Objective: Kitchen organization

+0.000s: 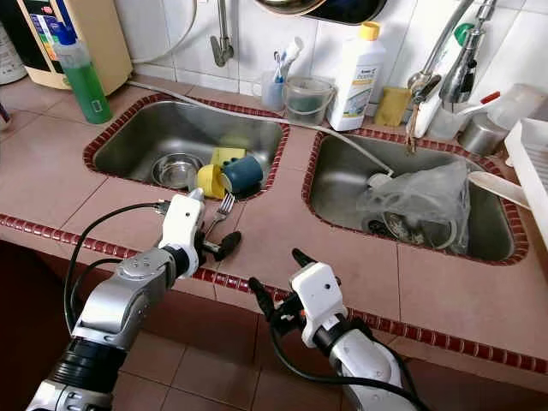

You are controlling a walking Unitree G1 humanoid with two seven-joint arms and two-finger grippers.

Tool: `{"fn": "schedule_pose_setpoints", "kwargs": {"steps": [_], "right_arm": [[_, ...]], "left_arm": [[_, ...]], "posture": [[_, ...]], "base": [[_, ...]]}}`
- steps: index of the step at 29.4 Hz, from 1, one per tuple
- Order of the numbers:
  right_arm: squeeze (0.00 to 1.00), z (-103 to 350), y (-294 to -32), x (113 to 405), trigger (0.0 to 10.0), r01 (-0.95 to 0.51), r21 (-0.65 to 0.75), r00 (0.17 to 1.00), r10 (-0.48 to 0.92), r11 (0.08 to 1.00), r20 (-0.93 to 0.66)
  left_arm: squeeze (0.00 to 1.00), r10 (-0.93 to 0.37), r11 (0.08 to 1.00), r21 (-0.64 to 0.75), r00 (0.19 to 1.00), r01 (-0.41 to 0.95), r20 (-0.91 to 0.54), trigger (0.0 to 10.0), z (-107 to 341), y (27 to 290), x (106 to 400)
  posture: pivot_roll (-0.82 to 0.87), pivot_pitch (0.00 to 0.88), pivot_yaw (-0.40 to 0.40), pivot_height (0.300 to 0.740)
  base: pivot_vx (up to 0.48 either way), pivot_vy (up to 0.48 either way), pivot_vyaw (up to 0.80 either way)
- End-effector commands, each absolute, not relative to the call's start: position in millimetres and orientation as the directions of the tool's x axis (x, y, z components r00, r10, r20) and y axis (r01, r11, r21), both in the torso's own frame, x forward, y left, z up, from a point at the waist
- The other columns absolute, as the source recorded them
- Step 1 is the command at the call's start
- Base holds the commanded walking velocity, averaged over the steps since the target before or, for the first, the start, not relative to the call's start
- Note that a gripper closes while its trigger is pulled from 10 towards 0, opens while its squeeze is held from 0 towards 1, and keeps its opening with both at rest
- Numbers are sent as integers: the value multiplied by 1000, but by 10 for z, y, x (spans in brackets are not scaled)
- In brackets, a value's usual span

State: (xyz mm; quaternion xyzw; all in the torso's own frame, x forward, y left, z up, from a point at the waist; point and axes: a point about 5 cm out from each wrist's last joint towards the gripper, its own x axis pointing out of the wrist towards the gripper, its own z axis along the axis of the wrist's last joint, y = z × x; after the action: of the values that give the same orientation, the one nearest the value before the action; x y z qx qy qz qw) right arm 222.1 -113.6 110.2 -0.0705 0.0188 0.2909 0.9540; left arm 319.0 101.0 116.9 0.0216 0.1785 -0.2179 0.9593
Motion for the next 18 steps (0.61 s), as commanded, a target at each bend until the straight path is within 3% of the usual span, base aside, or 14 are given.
{"fn": "schedule_pose_setpoints", "kwargs": {"steps": [1, 3, 7, 9, 11, 18], "right_arm": [[0, 1135, -1158, 2231, 10000, -549, -138, 836, 544, 825, -73], [0, 1134, -1155, 2231, 10000, -548, -137, 836, 544, 825, -72], [0, 1133, -1147, 2229, 10000, -550, -143, 835, 546, 822, -71], [0, 1136, -1147, 2233, 10000, -550, -145, 835, 546, 822, -70], [0, 1141, -1148, 2239, 10000, -549, -148, 835, 545, 823, -69], [0, 1145, -1151, 2239, 10000, -547, -151, 837, 543, 824, -67]], "left_arm": [[0, -382, 911, -42, 803, 410, -457, 4706, 929, 1075, 3122], [0, -377, 910, -20, 804, 415, -459, 4784, 921, 1095, 3124], [0, -385, 906, -28, 798, 421, -463, 3451, 908, 1111, 3116], [0, -390, 903, -21, 795, 430, -464, 549, 907, 1113, 3113], [0, -393, 899, -11, 795, 438, -462, 0, 908, 1112, 3108], [0, -386, 896, 18, 797, 444, -465, 0, 899, 1119, 3102]], "posture": [[-49, 80, -30, 731], [-48, 78, -29, 731], [-46, 76, -27, 731], [-45, 76, -27, 731], [-44, 77, -26, 731], [-44, 82, -26, 731]], "base": [[0, 0, 0], [0, 0, 0], [0, 0, 0], [0, 0, 0], [0, 0, 0], [0, 0, 0]]}}
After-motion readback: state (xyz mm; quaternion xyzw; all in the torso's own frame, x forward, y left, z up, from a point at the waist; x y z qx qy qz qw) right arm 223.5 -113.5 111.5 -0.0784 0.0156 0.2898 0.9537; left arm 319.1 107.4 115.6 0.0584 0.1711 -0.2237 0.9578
